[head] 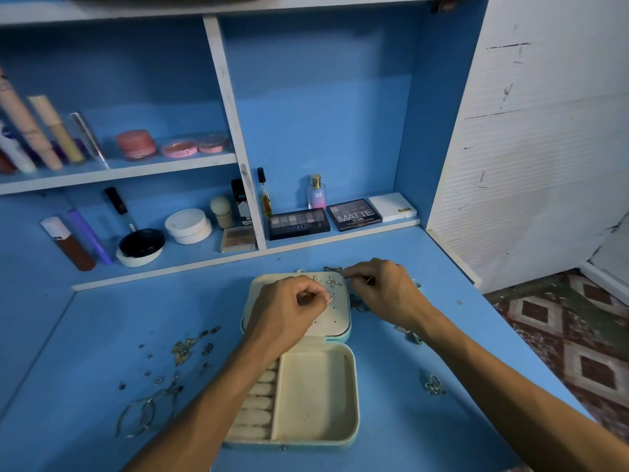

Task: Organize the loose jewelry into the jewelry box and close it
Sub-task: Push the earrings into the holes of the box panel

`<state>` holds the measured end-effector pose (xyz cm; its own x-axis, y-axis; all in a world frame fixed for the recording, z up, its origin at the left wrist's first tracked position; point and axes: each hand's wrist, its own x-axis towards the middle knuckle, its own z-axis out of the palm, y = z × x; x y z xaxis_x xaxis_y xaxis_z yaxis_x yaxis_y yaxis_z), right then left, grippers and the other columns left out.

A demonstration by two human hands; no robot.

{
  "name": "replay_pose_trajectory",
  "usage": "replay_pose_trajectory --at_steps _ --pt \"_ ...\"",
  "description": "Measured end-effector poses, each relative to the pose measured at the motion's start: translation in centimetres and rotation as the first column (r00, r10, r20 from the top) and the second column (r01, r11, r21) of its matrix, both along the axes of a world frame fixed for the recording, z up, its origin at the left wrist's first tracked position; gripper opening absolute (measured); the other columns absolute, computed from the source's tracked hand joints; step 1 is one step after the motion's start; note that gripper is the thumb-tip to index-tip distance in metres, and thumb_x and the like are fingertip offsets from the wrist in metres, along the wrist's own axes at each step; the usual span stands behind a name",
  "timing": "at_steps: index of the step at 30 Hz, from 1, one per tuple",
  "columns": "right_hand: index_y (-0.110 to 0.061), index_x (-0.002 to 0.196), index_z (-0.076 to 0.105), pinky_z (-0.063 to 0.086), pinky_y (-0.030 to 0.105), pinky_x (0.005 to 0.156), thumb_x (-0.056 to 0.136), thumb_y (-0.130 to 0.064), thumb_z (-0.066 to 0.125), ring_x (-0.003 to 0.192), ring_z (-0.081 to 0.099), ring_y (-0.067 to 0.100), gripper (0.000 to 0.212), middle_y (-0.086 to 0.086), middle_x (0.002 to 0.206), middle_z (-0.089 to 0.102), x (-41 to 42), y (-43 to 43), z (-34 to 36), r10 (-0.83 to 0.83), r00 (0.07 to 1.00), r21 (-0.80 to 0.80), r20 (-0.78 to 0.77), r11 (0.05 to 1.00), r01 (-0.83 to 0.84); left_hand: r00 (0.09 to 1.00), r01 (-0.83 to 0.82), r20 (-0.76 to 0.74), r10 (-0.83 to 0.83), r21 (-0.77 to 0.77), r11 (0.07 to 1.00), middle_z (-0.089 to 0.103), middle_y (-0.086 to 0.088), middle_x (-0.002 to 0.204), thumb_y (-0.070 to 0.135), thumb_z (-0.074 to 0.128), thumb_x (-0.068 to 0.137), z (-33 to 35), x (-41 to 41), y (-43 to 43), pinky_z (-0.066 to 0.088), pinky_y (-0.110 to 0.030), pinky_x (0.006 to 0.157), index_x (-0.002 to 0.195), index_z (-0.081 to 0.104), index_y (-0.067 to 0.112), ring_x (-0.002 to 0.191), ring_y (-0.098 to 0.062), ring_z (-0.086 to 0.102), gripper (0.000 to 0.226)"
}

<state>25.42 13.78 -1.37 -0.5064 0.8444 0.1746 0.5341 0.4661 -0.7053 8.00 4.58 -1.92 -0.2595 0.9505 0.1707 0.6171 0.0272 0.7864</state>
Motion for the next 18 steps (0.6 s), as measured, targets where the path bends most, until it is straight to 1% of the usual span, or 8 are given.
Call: replay_pose_trajectory --at_steps 3,6,9,10,12,14,16,18 --pt "-0.022 0.1 0.078 0.039 0.01 0.053 0.096 -0.009 0.053 0.057 0.053 0.003 0.028 -0.02 0.062 0.064 0.1 0.0 0.3 -0.025 0.989 -0.168 -0.145 0.986 0.001 1.0 -0.009 -0.004 0.009 -0.02 1.0 0.073 0.019 0.078 0.028 0.075 0.086 0.8 0.1 -0.2 0.058 -0.035 0.077 0.08 0.077 0.028 0.075 -0.002 0.067 0.007" --pt "-0.027 0.095 0.078 0.039 0.023 0.052 0.096 -0.01 0.054 0.063 0.05 0.016 0.03 -0.013 0.061 0.063 0.2 -0.3 1.0 -0.062 0.964 -0.259 -0.258 0.966 -0.008 1.0 -0.022 -0.008 0.021 -0.034 0.999 0.073 0.017 0.074 0.03 0.076 0.086 1.6 0.3 -0.8 0.057 -0.033 0.073 0.08 0.077 0.027 0.072 -0.003 0.067 0.007" --pt "-0.021 0.098 0.078 0.039 0.017 0.053 0.098 -0.01 0.055 0.058 0.051 0.006 0.026 -0.016 0.059 0.063 0.4 -1.0 1.6 -0.068 0.942 -0.289 -0.328 0.957 -0.032 0.999 -0.036 -0.004 0.036 -0.006 0.999 0.071 0.018 0.068 0.029 0.075 0.086 1.7 0.8 -1.5 0.054 -0.027 0.066 0.079 0.077 0.028 0.065 -0.001 0.065 0.008" --pt "-0.022 0.098 0.078 0.042 0.021 0.057 0.098 -0.011 0.055 0.059 0.053 0.006 0.025 -0.015 0.061 0.064 0.3 -1.2 1.7 -0.068 0.935 -0.29 -0.348 0.956 -0.039 0.999 -0.041 -0.002 0.041 0.008 0.999 0.071 0.018 0.068 0.029 0.075 0.086 1.6 1.0 -1.8 0.053 -0.026 0.065 0.079 0.077 0.028 0.064 0.0 0.064 0.008" --pt "-0.026 0.096 0.079 0.04 0.031 0.06 0.099 -0.014 0.057 0.065 0.053 0.015 0.025 -0.008 0.067 0.065 0.3 -1.5 1.8 -0.067 0.925 -0.287 -0.374 0.957 -0.047 0.999 -0.049 0.018 0.048 0.04 0.998 0.071 0.019 0.069 0.028 0.075 0.086 1.4 1.3 -2.1 0.054 -0.027 0.067 0.079 0.078 0.03 0.066 0.0 0.066 0.008" --pt "-0.025 0.097 0.079 0.041 0.027 0.059 0.099 -0.013 0.056 0.067 0.053 0.016 0.025 -0.006 0.067 0.064 0.3 -1.8 1.8 -0.072 0.919 -0.283 -0.388 0.958 -0.044 0.998 -0.058 0.037 0.055 0.069 0.996 0.072 0.021 0.071 0.027 0.076 0.085 1.3 1.6 -2.3 0.055 -0.028 0.069 0.078 0.078 0.031 0.068 0.002 0.066 0.008" --pt "-0.02 0.098 0.079 0.044 0.017 0.058 0.099 -0.01 0.055 0.066 0.056 0.008 0.025 -0.011 0.066 0.065 0.4 -2.1 2.0 -0.074 0.912 -0.28 -0.402 0.959 -0.046 0.997 -0.065 0.036 0.061 0.108 0.992 0.072 0.021 0.073 0.026 0.077 0.085 1.2 1.9 -2.5 0.056 -0.028 0.069 0.079 0.078 0.031 0.07 0.003 0.067 0.008" --pt "-0.017 0.099 0.078 0.046 0.015 0.061 0.099 -0.009 0.054 0.065 0.056 0.005 0.025 -0.012 0.067 0.066 0.5 -2.4 2.2 -0.068 0.904 -0.282 -0.421 0.957 -0.059 0.997 -0.07 0.028 0.066 0.163 0.984 0.072 0.021 0.074 0.022 0.076 0.086 1.1 2.1 -2.7 0.053 -0.025 0.067 0.081 0.079 0.028 0.069 0.002 0.066 0.008"
